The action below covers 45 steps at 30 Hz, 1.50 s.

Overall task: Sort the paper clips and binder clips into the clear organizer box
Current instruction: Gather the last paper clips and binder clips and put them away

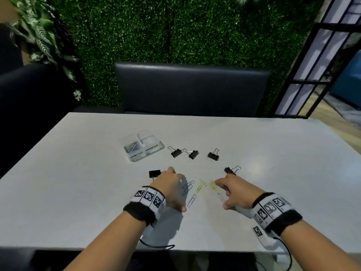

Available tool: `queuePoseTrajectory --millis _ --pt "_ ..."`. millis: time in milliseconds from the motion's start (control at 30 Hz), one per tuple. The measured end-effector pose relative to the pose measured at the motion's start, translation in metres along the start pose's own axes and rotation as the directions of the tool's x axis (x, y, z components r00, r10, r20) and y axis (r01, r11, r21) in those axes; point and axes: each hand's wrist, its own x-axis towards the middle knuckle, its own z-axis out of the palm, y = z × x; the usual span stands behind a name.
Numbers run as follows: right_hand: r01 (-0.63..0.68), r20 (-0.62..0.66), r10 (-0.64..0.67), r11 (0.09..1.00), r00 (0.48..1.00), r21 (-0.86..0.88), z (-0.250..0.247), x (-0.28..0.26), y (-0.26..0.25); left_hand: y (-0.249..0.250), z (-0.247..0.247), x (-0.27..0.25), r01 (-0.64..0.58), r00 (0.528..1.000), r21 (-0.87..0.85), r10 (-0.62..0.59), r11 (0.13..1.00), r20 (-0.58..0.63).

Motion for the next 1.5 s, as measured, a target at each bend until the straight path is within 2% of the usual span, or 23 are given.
queuePoseTrajectory --millis 33,100,167,300,367,467,667,800,1033,1167,1267,1300,1400,1433,1500 --pt "-0.019 -0.002 0.019 1.000 1.000 0.009 0.001 0.001 -0.002 0.000 -0.001 0.002 -0.002 1.000 -0.026 0.003 1.000 0.006" --pt "-0.030 -0.037 0.036 0.987 0.999 0.157 0.005 0.005 -0.007 0.002 -0.001 0.008 -0.020 1.000 -0.087 0.019 0.996 -0.020" --pt "0.006 -0.122 0.030 0.958 0.992 0.288 0.008 0.010 -0.013 0.005 -0.001 0.012 -0.038 0.997 -0.148 0.028 0.988 -0.067" --pt "0.013 -0.294 0.073 0.960 0.953 0.281 0.005 0.017 -0.015 0.009 0.003 0.019 -0.050 0.993 -0.221 0.024 0.974 -0.119" --pt "-0.022 -0.274 0.105 0.957 0.956 0.289 0.000 0.017 -0.011 0.012 0.005 0.021 -0.028 0.992 -0.196 0.003 0.980 -0.127" --pt "-0.087 -0.179 0.117 0.982 0.977 0.167 0.005 0.020 -0.015 0.023 0.011 0.024 0.036 0.993 -0.145 -0.051 0.989 -0.102" --pt "-0.124 -0.232 0.145 0.987 0.962 0.104 0.014 0.041 -0.037 0.031 0.009 0.045 0.124 0.979 -0.227 -0.156 0.966 -0.129" --pt "-0.157 -0.214 0.174 0.983 0.961 0.096 0.012 0.047 -0.039 0.028 0.013 0.052 0.141 0.981 -0.293 -0.172 0.946 -0.085" --pt "-0.169 -0.159 0.212 0.954 0.964 0.245 0.012 0.045 -0.035 0.022 0.020 0.053 0.115 0.984 -0.408 -0.161 0.906 -0.079" --pt "-0.147 -0.166 0.236 0.893 0.957 0.425 0.011 0.039 -0.025 0.017 0.016 0.047 0.118 0.976 -0.518 -0.195 0.847 -0.096" --pt "-0.090 -0.175 0.242 0.793 0.954 0.603 0.011 0.033 -0.019 0.012 0.013 0.042 0.102 0.968 -0.581 -0.215 0.807 -0.128" --pt "-0.059 -0.172 0.246 0.717 0.954 0.695 0.010 0.030 -0.019 0.010 0.012 0.041 0.097 0.964 -0.598 -0.225 0.796 -0.142" --pt "-0.012 -0.114 0.293 0.397 0.949 0.918 0.005 0.026 -0.017 0.003 0.007 0.040 0.081 0.955 -0.699 -0.257 0.711 -0.151" --pt "-0.014 -0.086 0.314 0.303 0.945 0.953 0.002 0.026 -0.017 0.002 0.005 0.040 0.075 0.960 -0.764 -0.254 0.641 -0.118" --pt "-0.034 -0.018 0.370 0.133 0.929 0.990 -0.002 0.029 -0.015 0.002 0.001 0.040 0.085 0.976 -0.906 -0.217 0.414 -0.007"
